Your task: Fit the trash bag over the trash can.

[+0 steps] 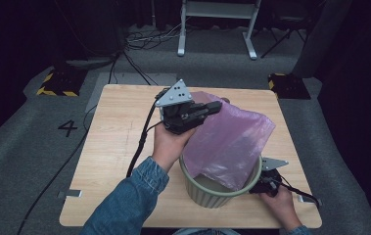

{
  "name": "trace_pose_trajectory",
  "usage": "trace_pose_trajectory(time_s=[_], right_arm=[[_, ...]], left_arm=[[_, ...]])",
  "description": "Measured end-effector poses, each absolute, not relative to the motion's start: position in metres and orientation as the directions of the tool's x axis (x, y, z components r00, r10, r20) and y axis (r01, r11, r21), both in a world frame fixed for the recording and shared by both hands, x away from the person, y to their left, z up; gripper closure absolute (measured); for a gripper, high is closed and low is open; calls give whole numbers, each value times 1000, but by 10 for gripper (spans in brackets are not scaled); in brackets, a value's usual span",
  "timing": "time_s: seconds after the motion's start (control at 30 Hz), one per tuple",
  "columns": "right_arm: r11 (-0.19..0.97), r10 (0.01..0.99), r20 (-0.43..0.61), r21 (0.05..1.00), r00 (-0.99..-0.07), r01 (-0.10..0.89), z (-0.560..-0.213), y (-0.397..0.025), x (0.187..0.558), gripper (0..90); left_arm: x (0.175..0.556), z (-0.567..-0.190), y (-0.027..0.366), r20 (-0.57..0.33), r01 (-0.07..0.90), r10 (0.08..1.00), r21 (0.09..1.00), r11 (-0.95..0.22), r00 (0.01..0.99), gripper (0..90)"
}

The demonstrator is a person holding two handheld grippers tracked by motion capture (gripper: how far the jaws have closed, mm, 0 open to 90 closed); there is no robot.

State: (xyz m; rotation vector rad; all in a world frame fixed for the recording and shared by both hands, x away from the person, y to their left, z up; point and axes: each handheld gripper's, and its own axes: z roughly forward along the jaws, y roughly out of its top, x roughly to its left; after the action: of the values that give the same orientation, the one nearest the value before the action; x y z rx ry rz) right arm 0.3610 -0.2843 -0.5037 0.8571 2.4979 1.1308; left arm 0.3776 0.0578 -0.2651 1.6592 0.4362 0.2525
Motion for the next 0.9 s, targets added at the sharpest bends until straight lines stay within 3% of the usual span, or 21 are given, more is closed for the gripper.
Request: trace_pose_trajectory(time_s=[0.47,0.9], right_arm=[[521,614,-1,752,-789,404,-504,-284,361,282],[521,614,-1,752,-789,404,-504,-284,361,282]], left_arm=[[361,-298,72,-97,165,433,979,-122,896,898],[343,-315,71,-64,197,464,950,-243,883,897]])
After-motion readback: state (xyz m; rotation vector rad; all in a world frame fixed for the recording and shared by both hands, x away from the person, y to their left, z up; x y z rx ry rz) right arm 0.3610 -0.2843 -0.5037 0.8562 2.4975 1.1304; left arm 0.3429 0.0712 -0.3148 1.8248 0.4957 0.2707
